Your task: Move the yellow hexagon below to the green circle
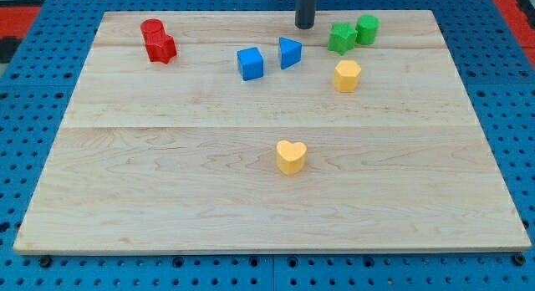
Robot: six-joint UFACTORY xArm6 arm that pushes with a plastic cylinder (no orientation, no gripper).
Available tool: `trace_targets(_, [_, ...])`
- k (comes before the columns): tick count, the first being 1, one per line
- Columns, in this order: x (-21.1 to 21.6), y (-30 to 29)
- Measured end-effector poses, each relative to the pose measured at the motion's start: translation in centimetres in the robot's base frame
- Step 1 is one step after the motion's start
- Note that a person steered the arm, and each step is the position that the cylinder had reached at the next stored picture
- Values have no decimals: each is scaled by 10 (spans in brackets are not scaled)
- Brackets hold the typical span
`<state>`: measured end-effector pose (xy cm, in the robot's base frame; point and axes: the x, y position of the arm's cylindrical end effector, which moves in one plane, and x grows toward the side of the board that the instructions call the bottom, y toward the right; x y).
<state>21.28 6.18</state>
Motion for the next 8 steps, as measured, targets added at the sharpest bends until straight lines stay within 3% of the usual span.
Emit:
trace_targets(2, [54, 36])
trace_targets(4, [102, 8])
trace_targets(5, [118, -33])
trace_targets(6, [171, 2])
trace_targets(7, [178, 21])
trace_targets(8, [136, 43])
